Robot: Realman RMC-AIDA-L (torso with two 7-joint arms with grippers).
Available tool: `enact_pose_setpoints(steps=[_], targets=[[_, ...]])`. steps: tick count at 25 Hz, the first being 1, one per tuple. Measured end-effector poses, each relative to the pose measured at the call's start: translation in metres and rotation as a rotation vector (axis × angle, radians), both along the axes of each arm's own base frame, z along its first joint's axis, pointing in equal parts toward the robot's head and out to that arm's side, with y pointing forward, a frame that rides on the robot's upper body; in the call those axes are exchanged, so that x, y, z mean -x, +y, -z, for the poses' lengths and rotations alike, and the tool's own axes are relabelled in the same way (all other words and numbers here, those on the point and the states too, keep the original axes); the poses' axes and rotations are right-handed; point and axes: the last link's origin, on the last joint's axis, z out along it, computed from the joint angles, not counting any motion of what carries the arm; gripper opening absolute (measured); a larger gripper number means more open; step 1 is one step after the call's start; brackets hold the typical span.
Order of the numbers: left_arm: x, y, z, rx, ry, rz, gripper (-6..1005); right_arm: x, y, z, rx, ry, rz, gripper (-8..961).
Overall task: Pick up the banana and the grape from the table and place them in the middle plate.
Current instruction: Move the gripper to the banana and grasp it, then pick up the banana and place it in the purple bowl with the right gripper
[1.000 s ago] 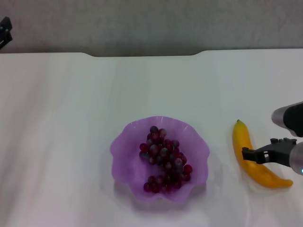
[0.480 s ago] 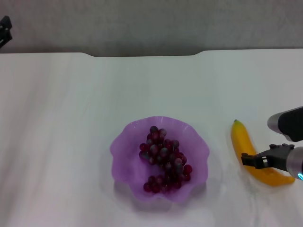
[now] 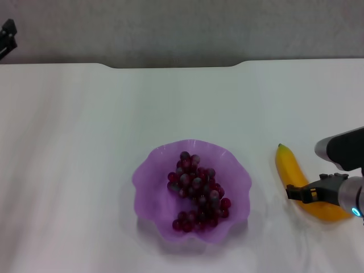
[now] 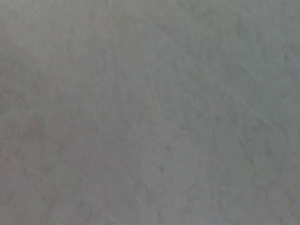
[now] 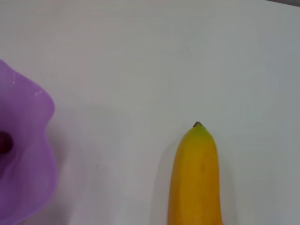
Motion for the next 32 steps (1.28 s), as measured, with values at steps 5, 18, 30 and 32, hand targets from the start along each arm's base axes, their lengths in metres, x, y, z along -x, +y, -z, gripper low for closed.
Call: enact_pose_setpoints(steps=[5, 18, 30, 32], targets=[[-0.002, 0.000, -0.001, -0.003, 0.001, 0.005, 880, -0.001, 0.001, 0.002, 0.004, -0.004, 0.003, 871], [-0.004, -0.001, -0.002, -0.006, 0.003, 0.012, 880, -0.006, 0.004, 0.007, 0.006, -0.008, 0.016, 868], [-0.004, -0.006, -0.004, -0.012, 0.007, 0.012, 880, 0.000, 0.007, 0.010, -0.012, 0.017, -0.008, 567], [-0.005, -0.006, -0.005, -0.014, 0.008, 0.014, 880, 0.000, 0.006, 0.011, -0.010, 0.017, -0.012, 550]])
